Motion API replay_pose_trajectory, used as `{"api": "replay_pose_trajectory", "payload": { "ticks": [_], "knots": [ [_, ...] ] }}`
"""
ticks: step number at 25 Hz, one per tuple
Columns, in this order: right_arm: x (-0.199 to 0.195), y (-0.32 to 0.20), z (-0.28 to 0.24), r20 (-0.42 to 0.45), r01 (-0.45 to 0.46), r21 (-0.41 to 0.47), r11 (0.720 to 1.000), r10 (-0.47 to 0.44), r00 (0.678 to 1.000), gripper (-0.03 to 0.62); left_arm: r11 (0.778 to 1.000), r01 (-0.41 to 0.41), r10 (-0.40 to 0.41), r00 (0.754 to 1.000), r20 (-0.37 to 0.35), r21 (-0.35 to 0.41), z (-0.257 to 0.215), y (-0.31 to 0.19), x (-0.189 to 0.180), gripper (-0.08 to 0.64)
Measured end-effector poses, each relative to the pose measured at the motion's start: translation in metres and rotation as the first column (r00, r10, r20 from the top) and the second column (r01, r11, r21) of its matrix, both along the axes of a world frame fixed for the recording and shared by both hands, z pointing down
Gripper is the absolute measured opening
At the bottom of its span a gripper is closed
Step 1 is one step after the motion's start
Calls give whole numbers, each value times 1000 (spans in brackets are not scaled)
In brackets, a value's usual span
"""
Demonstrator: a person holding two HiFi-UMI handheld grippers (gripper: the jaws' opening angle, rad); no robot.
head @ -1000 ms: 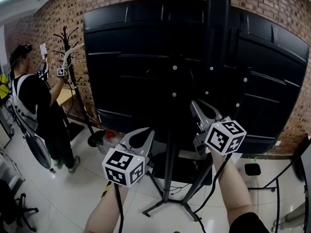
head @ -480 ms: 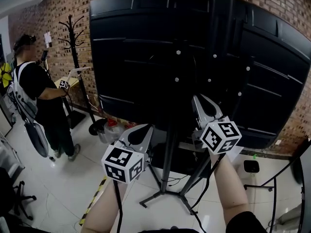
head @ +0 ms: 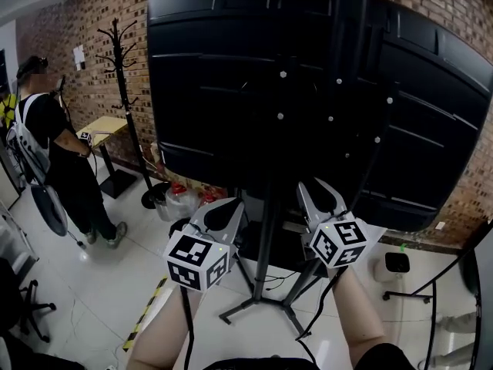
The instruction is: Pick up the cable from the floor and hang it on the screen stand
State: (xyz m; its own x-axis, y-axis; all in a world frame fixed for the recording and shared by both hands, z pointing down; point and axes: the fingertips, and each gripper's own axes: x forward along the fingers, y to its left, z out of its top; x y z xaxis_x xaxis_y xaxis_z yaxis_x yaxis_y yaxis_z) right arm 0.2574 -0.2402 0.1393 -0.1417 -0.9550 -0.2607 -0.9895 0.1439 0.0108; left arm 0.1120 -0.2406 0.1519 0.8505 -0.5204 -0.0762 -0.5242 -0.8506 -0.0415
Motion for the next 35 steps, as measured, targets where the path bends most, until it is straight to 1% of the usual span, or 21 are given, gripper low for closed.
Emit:
{"api": "replay_pose_trajectory", "payload": {
  "ticks": [4, 6, 8, 9, 11, 13, 16, 17, 19, 22, 24, 29, 35],
  "knots": [
    [-9, 16, 34, 61, 8, -32, 999, -6, 998, 101, 1000, -2, 2, 1000, 2, 3, 10, 12, -3, 5],
    [-16, 21, 47, 82, 14, -37, 999, -11, 997, 70, 1000, -4, 4, 1000, 17, 18, 17, 18, -4, 5],
    [-24, 29, 56, 94, 14, -31, 999, -11, 996, 23, 1000, -6, 5, 999, 33, 27, 27, 26, -6, 5],
    [-29, 34, 61, 96, 17, -33, 999, -14, 995, 23, 1000, -11, 10, 999, 32, 24, 34, 32, -6, 5],
    [-41, 43, 71, 92, 39, -49, 998, -34, 995, 14, 999, -33, 33, 999, 16, 13, 46, 48, -6, 5],
    [-55, 52, 79, 80, 75, -71, 995, -69, 994, 12, 999, -47, 46, 999, 13, 24, 54, 63, -5, 5],
    [-74, 71, 88, 61, 120, -85, 989, -115, 992, 8, 997, -31, 29, 999, 38, 64, 68, 77, -6, 5],
    [-78, 76, 89, 54, 126, -84, 988, -121, 991, 8, 998, -25, 23, 999, 39, 66, 71, 79, -7, 5],
    [-85, 86, 89, 34, 132, -81, 988, -129, 991, 8, 999, -20, 19, 999, 28, 41, 77, 81, -9, 5],
    [-98, 92, 89, 1, 144, -83, 986, -145, 990, 8, 1000, -6, 6, 1000, 9, -17, 86, 80, -16, 5],
    [-104, 93, 92, 1, 156, -96, 983, -157, 988, 6, 999, 4, -4, 1000, 12, -39, 93, 79, -20, 5],
    [-108, 98, 97, 19, 178, -126, 976, -178, 984, 6, 1000, 8, -7, 998, 67, -10, 100, 88, -19, 5],
    [-113, 99, 91, -12, 184, -124, 975, -187, 982, 6, 999, 21, -19, 998, 65, -26, 101, 90, -27, 5]
  ]
}}
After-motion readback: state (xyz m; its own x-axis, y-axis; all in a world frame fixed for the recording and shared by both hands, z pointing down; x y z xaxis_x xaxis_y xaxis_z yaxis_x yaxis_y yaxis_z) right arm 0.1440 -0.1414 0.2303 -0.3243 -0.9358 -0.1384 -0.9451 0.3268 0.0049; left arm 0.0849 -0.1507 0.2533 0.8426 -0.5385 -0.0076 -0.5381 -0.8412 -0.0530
